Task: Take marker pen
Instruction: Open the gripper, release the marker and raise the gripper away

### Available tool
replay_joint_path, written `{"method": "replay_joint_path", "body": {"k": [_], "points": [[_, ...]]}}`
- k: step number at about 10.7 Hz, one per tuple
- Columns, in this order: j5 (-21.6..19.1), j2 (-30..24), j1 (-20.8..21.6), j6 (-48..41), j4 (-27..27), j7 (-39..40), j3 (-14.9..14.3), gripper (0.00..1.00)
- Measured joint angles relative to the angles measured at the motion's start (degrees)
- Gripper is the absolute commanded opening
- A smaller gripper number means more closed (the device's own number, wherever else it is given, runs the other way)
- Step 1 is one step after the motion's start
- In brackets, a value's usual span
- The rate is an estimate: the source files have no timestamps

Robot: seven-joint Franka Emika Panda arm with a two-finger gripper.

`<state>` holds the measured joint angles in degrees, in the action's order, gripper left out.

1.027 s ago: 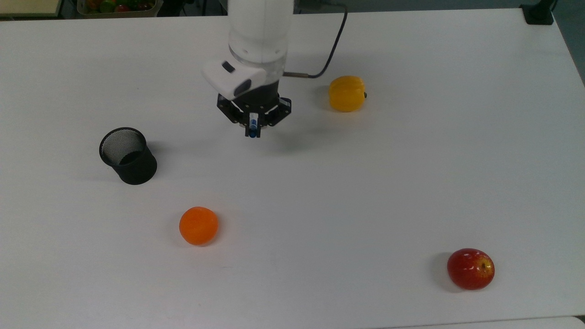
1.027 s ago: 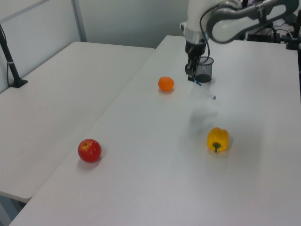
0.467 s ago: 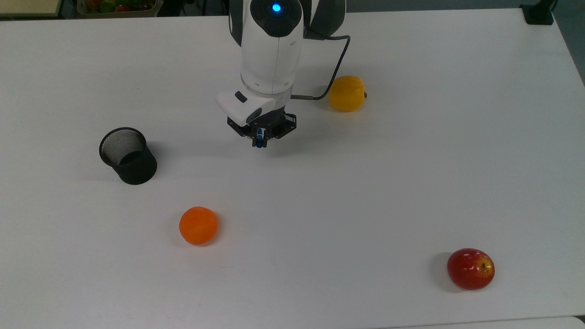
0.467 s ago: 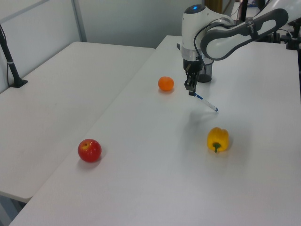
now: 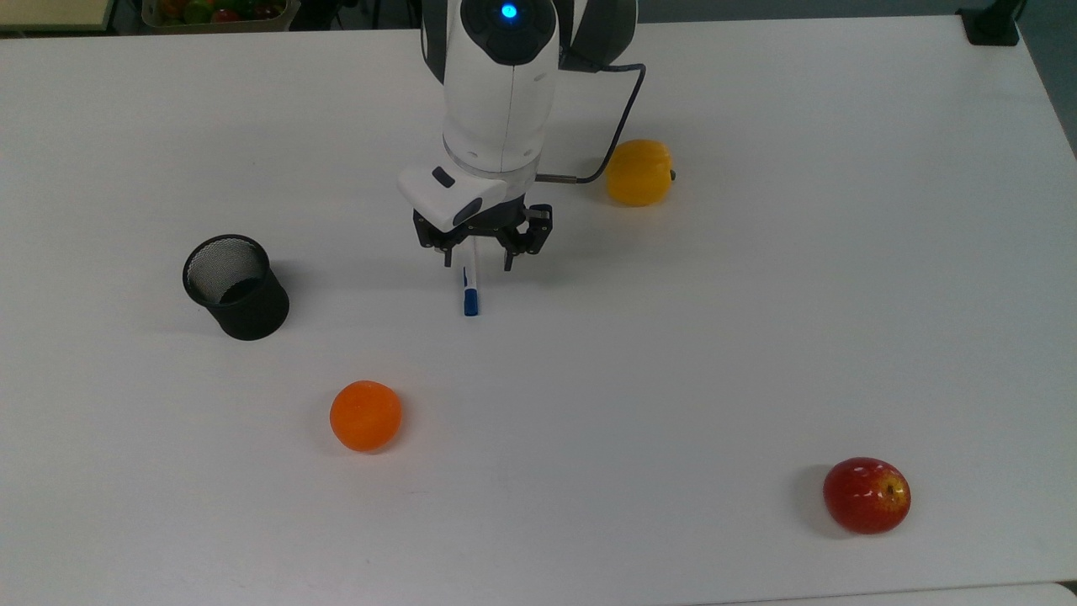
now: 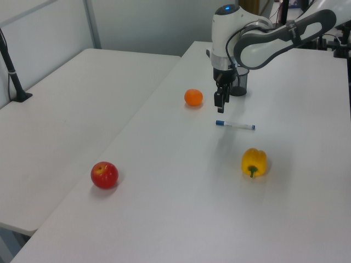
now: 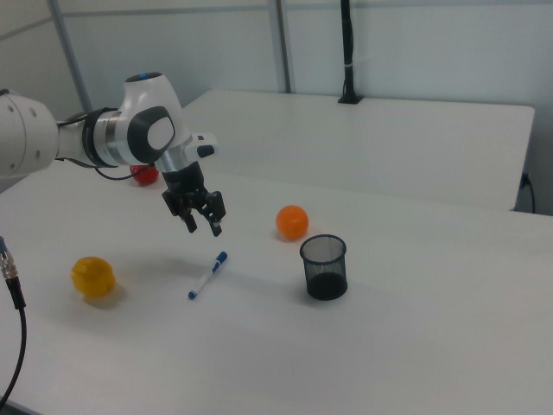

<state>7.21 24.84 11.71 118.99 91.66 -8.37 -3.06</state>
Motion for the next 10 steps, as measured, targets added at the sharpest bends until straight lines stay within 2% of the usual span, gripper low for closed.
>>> {"method": "replay_joint_path", "body": {"k": [2,4,8,10], "points": [[0.00,-0.35,0.07,0.00,-0.41,0.00,0.00,1.00],[0.00,-2.57,0.42,-4.98,-1.25,0.02,0.00,1.00],[0.01,-12.65,0.25,-16.34,-1.33,2.50,-0.14,1.00],[0.00,-17.93,-2.55,-20.71,-0.28,5.37,0.84,1.00]]}}
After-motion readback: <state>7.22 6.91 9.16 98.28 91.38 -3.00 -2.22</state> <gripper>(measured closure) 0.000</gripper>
